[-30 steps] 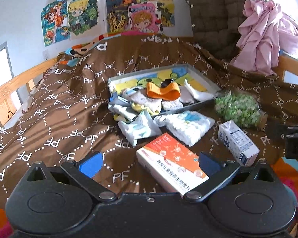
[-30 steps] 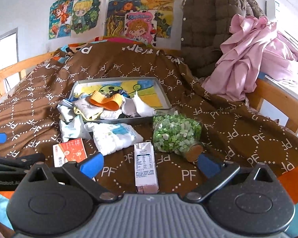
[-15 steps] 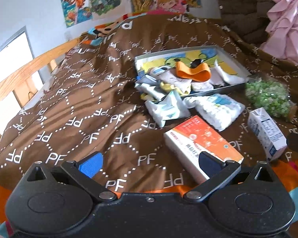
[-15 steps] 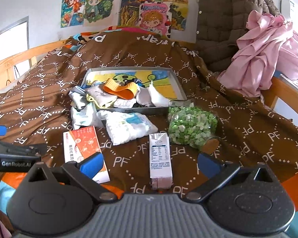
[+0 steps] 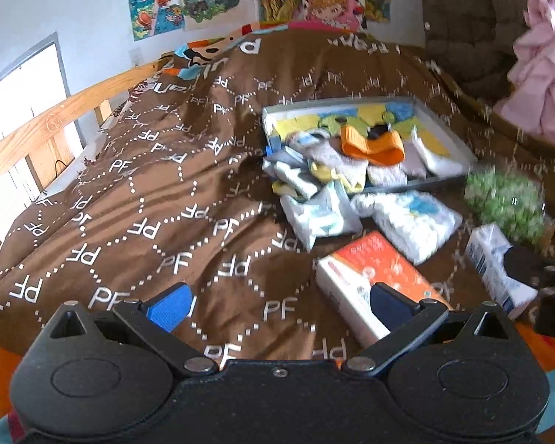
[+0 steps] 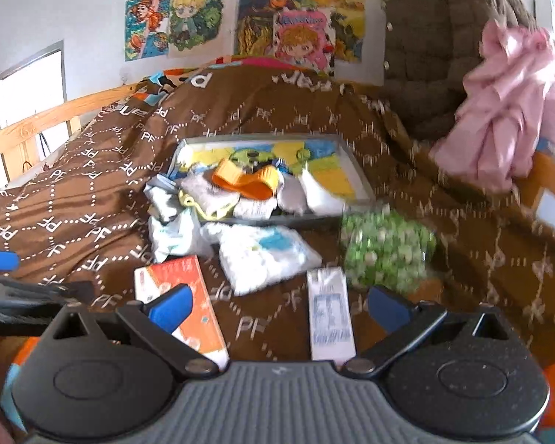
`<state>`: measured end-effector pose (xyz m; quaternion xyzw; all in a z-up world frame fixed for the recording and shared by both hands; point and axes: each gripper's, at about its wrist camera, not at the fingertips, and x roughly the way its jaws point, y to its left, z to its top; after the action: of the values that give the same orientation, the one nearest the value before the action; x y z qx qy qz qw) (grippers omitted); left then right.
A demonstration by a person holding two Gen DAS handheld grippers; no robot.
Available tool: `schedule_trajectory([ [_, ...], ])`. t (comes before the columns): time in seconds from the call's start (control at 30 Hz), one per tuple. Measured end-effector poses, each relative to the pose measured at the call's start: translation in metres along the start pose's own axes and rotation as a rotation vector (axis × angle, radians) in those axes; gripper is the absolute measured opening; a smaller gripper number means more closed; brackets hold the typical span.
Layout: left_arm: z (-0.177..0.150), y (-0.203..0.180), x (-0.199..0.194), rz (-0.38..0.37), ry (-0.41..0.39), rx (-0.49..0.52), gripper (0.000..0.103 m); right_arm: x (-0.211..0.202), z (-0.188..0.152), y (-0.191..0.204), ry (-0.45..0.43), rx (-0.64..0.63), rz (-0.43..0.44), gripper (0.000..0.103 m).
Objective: Organize soft objects
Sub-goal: 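Lift both tools and move them back toward the remaining pile, then grasp a white printed cloth with the left tool while the right tool grasps a white towel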
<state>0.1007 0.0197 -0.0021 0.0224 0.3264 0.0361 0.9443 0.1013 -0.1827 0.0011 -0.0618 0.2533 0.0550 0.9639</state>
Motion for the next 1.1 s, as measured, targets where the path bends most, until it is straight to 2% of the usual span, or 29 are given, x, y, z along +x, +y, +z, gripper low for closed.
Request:
schedule_trajectory([
  [0.13,0.018,0.010,0.005,-0.034,-0.029,-0.013,0.102,0.014,0.015,0.008,-0.102,-0.108,-0.012,0.103],
  [0.23,0.030,0.014,0.017,-0.074,-0.043,0.021,0.102,0.029,0.018,0.010,-0.121,-0.142,0.014,0.103],
  [0.4,0.048,0.016,0.059,-0.141,-0.026,0.063,0.102,0.063,0.013,0.007,-0.066,-0.156,0.063,0.103],
  [0.57,0.055,0.019,0.113,-0.265,0.001,0.009,0.102,0.098,0.011,0.002,-0.016,-0.147,0.074,0.103],
  [0.67,0.049,0.017,0.137,-0.264,0.008,-0.028,0.102,0.113,0.008,-0.004,0.028,-0.109,0.091,0.103],
  [0.97,0.056,0.013,0.177,-0.338,0.032,0.012,0.102,0.145,0.010,-0.005,0.077,-0.140,0.101,0.103],
  [1.1,0.062,0.021,0.194,-0.374,0.067,-0.041,0.102,0.164,0.014,-0.007,0.115,-0.133,0.144,0.103],
])
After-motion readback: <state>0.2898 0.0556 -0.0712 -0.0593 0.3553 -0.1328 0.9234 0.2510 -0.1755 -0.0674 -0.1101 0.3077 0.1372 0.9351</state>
